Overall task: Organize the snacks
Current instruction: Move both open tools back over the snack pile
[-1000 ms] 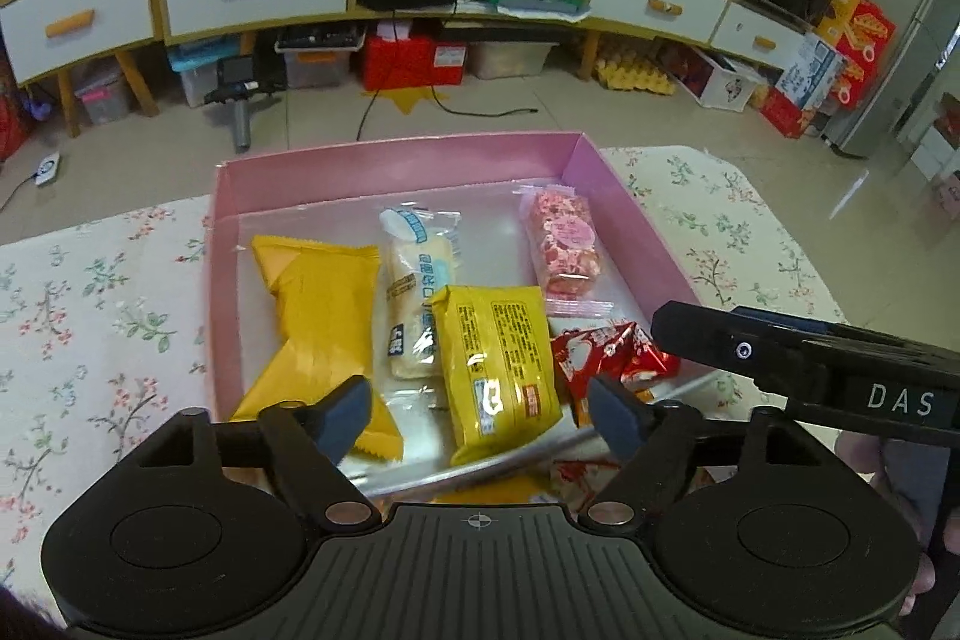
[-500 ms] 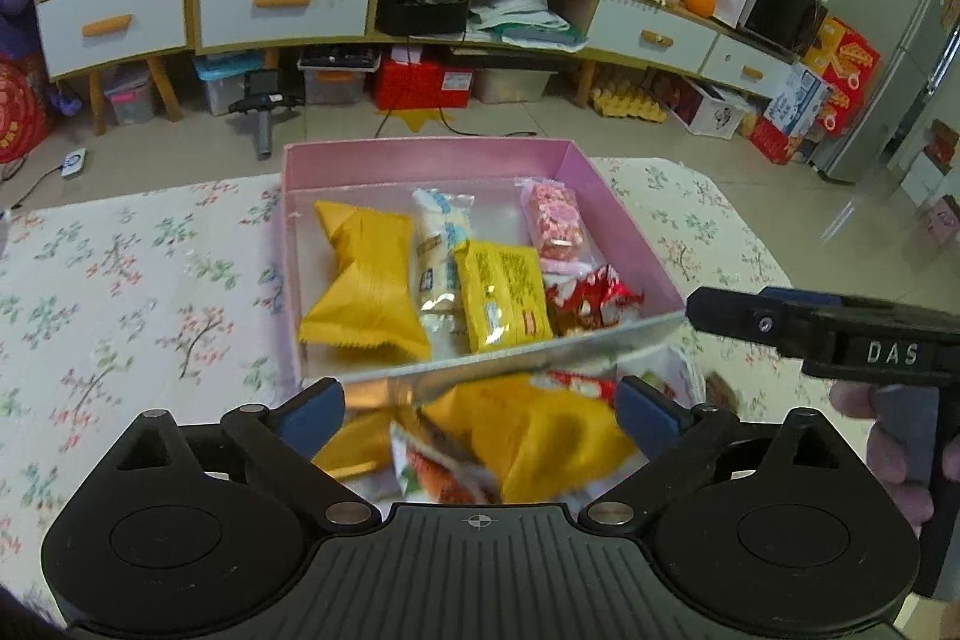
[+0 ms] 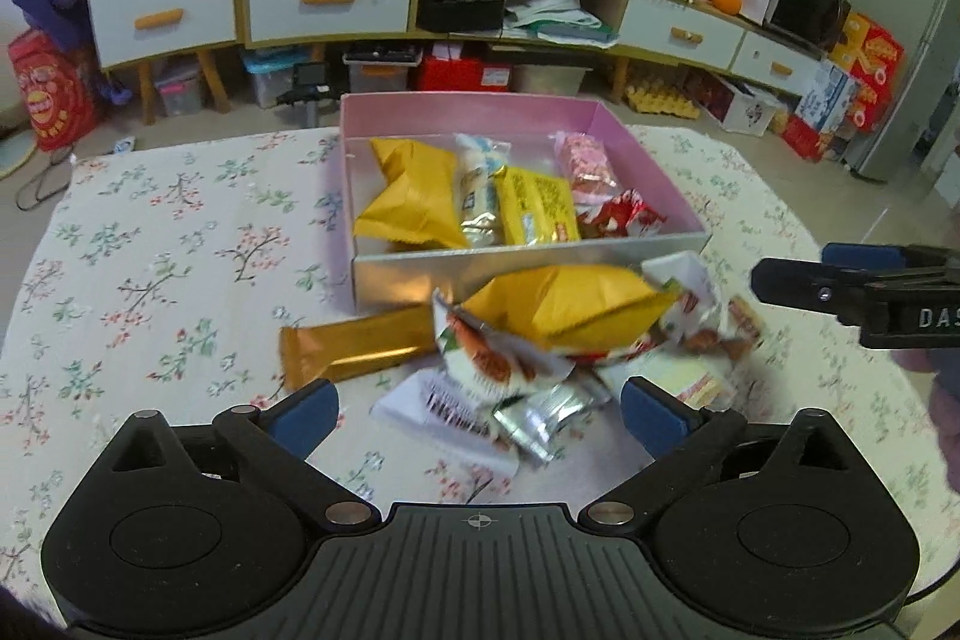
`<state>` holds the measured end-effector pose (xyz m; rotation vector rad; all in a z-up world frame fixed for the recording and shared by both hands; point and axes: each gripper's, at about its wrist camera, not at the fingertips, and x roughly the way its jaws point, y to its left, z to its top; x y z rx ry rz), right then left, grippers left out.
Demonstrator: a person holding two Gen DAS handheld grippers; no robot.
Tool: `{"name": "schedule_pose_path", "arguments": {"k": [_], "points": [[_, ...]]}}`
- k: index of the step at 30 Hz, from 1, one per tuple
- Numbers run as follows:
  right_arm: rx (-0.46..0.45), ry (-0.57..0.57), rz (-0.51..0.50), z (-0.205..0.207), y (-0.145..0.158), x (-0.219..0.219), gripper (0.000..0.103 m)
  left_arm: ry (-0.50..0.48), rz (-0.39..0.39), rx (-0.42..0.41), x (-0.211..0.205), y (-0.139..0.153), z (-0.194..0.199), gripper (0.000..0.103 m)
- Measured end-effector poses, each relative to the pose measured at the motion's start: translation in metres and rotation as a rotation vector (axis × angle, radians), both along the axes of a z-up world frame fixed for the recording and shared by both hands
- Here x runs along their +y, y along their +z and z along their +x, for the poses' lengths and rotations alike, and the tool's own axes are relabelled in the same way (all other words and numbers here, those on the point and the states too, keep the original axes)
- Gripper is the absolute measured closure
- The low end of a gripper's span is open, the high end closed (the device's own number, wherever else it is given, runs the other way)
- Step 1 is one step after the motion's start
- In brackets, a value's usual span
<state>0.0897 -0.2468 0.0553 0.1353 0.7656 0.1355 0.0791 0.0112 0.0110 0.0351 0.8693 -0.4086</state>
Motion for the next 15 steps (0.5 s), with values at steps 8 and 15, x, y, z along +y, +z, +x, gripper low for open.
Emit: {"name": "schedule_pose_path", "arguments": {"k": [8, 15], "points": [[0.035, 0.037, -0.105, -0.021, -0.02, -0.002, 0.024, -0.004, 0.065, -0.053, 0.013, -0.019, -0.017, 0.002], [0.068, 0.07, -0.198, -0.035, -0.042, -0.004, 0.024, 0.008, 0.069, -0.096, 0.021, -0.041, -0.019, 0.002]]}}
